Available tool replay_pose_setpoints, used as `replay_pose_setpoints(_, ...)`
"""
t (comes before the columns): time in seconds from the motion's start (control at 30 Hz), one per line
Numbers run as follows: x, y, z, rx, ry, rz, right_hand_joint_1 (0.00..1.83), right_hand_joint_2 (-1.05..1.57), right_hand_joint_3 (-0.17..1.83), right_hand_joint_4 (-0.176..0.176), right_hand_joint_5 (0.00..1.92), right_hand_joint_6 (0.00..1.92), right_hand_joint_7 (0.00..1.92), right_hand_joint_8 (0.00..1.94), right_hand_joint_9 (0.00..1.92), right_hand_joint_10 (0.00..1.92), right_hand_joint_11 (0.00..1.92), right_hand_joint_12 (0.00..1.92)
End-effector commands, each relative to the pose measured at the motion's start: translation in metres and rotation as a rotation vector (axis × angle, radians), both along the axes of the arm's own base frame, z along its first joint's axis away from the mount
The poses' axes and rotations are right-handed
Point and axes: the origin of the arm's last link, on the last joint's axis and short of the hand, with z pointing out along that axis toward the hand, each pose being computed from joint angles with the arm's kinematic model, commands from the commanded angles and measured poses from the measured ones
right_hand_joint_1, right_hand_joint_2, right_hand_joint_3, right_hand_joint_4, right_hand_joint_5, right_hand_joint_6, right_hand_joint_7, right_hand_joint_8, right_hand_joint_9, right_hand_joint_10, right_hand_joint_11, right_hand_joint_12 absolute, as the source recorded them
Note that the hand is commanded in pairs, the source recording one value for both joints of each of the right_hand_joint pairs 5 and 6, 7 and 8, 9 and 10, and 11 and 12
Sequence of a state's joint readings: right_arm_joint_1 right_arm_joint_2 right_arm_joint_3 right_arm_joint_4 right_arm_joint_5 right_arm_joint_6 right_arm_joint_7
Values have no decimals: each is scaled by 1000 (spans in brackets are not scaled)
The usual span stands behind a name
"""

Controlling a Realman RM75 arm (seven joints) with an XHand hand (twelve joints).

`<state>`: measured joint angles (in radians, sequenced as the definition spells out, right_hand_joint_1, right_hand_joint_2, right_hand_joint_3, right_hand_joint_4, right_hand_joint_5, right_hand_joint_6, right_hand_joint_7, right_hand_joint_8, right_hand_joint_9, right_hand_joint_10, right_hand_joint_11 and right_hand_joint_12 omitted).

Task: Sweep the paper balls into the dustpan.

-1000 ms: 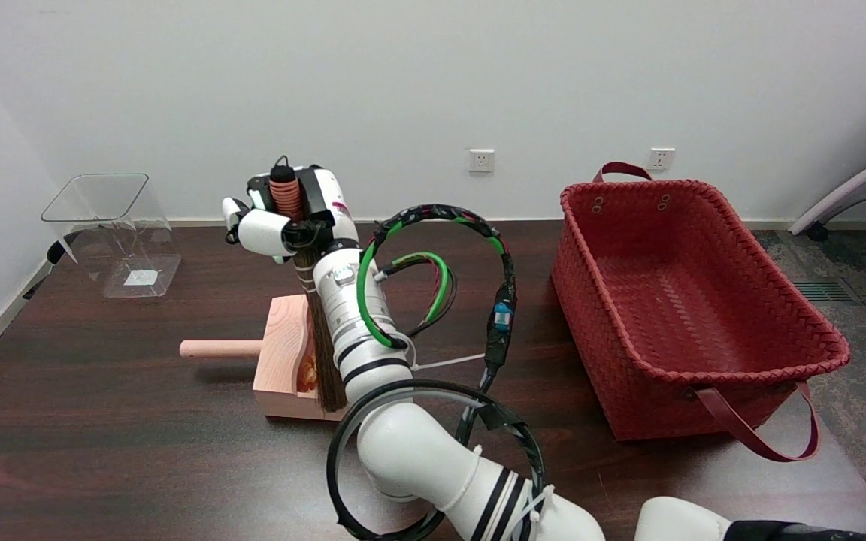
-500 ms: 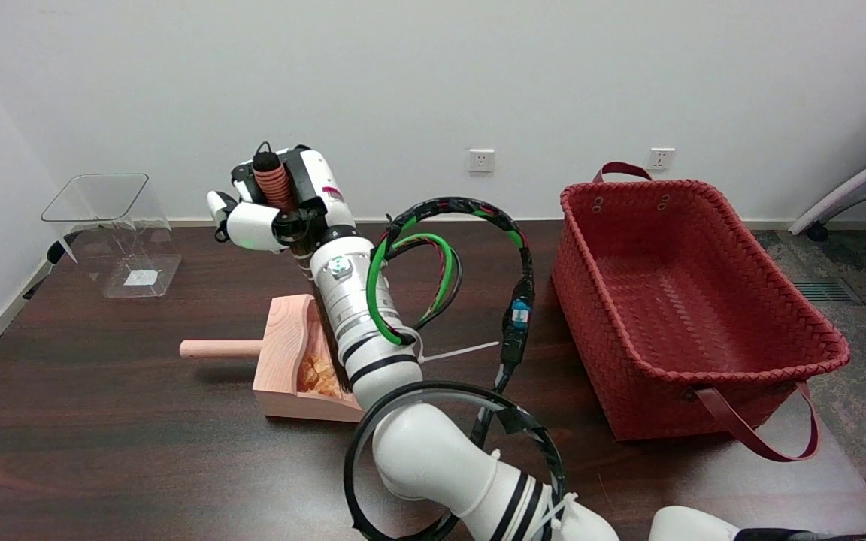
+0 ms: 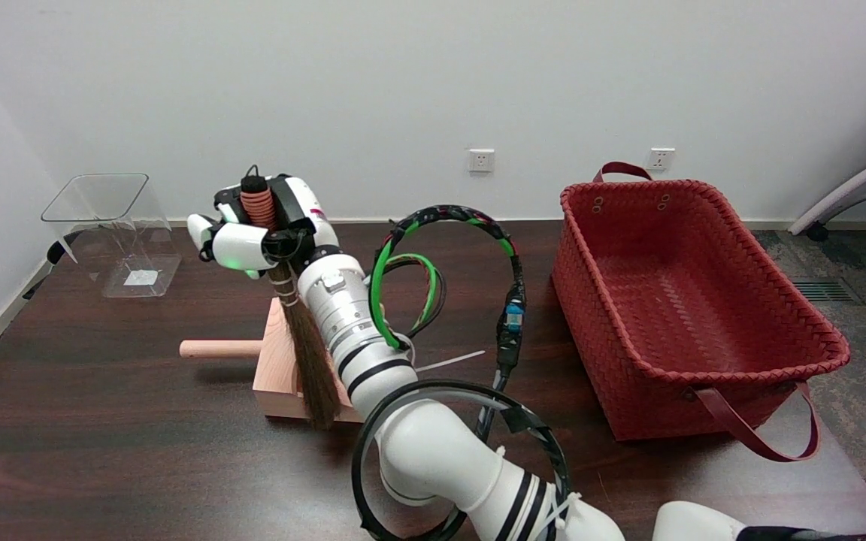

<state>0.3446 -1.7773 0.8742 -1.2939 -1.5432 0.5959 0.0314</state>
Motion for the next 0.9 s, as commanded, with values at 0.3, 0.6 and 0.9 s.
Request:
replay_pose_setpoints(0.3, -23, -10, -15, 60, 3, -94, 1313, 1080, 600, 0, 1920, 1920, 1920, 1920, 1920, 1920, 1920, 1920)
replay_pose_setpoints(0.6, -7, 2, -24, 113, -39, -53, 1314, 1096, 570, 0, 1920, 1920, 1920, 1920, 1920, 1920, 1920, 1920)
replay_pose_setpoints(0.9, 21, 1, -31, 152, -48, 22, 1301, 1138, 521, 0, 1920, 1920, 1920, 1920, 1920, 1920, 1920, 1920)
